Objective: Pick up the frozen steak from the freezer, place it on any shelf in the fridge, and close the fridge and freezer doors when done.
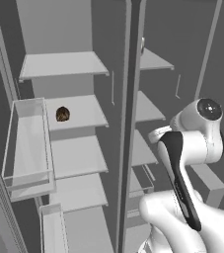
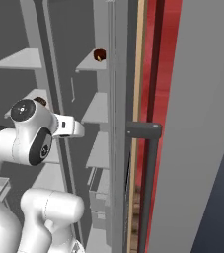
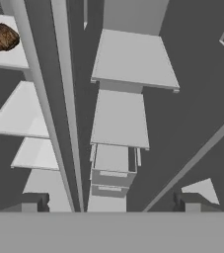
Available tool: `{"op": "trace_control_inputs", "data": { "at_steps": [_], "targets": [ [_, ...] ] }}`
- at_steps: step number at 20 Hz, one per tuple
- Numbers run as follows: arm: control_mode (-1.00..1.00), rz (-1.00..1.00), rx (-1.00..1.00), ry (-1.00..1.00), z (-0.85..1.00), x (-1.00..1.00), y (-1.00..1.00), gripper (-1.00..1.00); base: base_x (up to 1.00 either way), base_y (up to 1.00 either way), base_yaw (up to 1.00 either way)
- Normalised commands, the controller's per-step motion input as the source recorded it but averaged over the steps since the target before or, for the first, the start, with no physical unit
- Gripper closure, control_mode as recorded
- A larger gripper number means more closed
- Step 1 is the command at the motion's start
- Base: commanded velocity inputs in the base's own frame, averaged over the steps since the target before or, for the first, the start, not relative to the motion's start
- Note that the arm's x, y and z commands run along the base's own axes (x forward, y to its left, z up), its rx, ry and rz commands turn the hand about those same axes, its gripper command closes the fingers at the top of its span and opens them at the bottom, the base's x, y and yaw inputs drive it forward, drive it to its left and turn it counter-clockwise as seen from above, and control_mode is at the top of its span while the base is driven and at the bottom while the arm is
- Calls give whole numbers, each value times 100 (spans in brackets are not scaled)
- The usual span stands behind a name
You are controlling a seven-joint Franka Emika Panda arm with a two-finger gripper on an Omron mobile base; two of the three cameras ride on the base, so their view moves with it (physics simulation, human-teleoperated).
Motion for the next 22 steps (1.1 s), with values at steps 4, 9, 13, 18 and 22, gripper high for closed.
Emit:
{"op": "trace_control_inputs", "data": {
  "at_steps": [4,9,13,18,22],
  "targets": [
    [100,0,0,0,0,0,0,-100,49,-32,0],
    [100,0,0,0,0,0,0,-100,50,-28,0],
    [-100,-5,0,-9,28,16,-2,-100,21,-8,-1],
    [-100,-11,0,-40,94,21,-1,-100,0,0,0],
    [-100,-9,0,-47,100,19,-4,-100,0,0,0]
  ]
}}
